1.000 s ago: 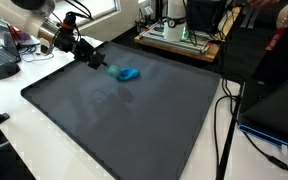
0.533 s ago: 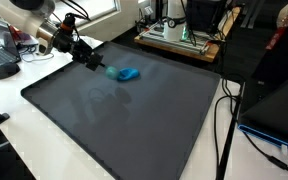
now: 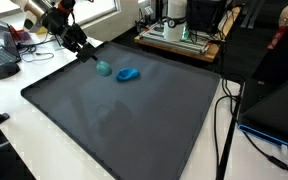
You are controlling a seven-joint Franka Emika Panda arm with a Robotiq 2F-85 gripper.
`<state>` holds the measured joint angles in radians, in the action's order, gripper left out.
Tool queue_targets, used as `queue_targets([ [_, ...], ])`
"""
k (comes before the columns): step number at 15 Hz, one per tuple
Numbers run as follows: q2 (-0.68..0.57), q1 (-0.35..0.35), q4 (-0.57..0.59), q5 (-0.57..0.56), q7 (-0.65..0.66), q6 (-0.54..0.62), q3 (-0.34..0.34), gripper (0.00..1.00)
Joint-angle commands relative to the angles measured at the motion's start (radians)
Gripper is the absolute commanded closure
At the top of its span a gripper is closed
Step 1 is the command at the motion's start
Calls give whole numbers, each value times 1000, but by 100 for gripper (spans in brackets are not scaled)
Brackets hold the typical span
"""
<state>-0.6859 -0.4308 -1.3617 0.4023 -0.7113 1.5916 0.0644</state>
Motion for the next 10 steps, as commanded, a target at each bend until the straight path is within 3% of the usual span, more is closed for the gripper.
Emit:
queue_targets([
  [1, 179, 47, -238, 9, 24, 142, -44, 78],
  [10, 481, 137, -685, 28, 157, 480, -91, 78],
])
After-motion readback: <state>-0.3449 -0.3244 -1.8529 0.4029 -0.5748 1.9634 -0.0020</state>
